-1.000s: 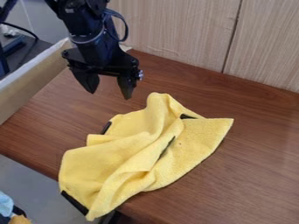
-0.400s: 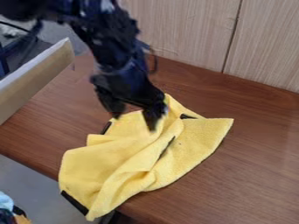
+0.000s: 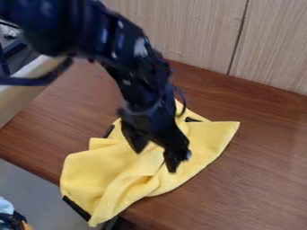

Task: Unfold the cloth from the center to the right

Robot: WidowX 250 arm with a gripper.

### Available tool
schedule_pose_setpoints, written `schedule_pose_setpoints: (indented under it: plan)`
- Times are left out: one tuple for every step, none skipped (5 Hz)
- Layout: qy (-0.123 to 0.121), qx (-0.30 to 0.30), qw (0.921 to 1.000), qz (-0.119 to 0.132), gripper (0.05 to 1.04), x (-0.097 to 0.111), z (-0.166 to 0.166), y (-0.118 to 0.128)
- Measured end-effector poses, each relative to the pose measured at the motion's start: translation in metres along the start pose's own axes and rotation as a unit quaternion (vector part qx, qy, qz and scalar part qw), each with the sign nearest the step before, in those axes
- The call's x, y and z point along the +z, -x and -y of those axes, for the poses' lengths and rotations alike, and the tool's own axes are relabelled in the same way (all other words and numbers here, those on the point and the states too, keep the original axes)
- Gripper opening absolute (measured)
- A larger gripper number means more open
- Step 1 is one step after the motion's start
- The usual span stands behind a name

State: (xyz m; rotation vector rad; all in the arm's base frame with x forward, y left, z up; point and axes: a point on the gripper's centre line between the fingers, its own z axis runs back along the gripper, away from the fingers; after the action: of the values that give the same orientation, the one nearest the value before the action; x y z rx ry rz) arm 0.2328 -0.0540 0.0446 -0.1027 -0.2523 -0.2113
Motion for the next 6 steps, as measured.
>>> schedule_pose_setpoints:
  plan:
    - [-0.01, 0.001, 0.9999, -0.009, 0.999, -0.01, -0.005, 0.002]
    - [-0.016, 0.012, 0.9996, -0.021, 0.995, -0.02, -0.016, 0.005]
    - [-0.019, 0.024, 0.9989, -0.037, 0.912, -0.029, -0.023, 0.01]
    - [-0.021, 0.036, 0.9974, -0.059, 0.615, -0.041, -0.028, 0.018]
    - [-0.025, 0.039, 0.9971, -0.06, 0.32, -0.043, -0.03, 0.016]
    - [-0.023, 0.037, 0.997, -0.064, 0.129, -0.042, -0.028, 0.016]
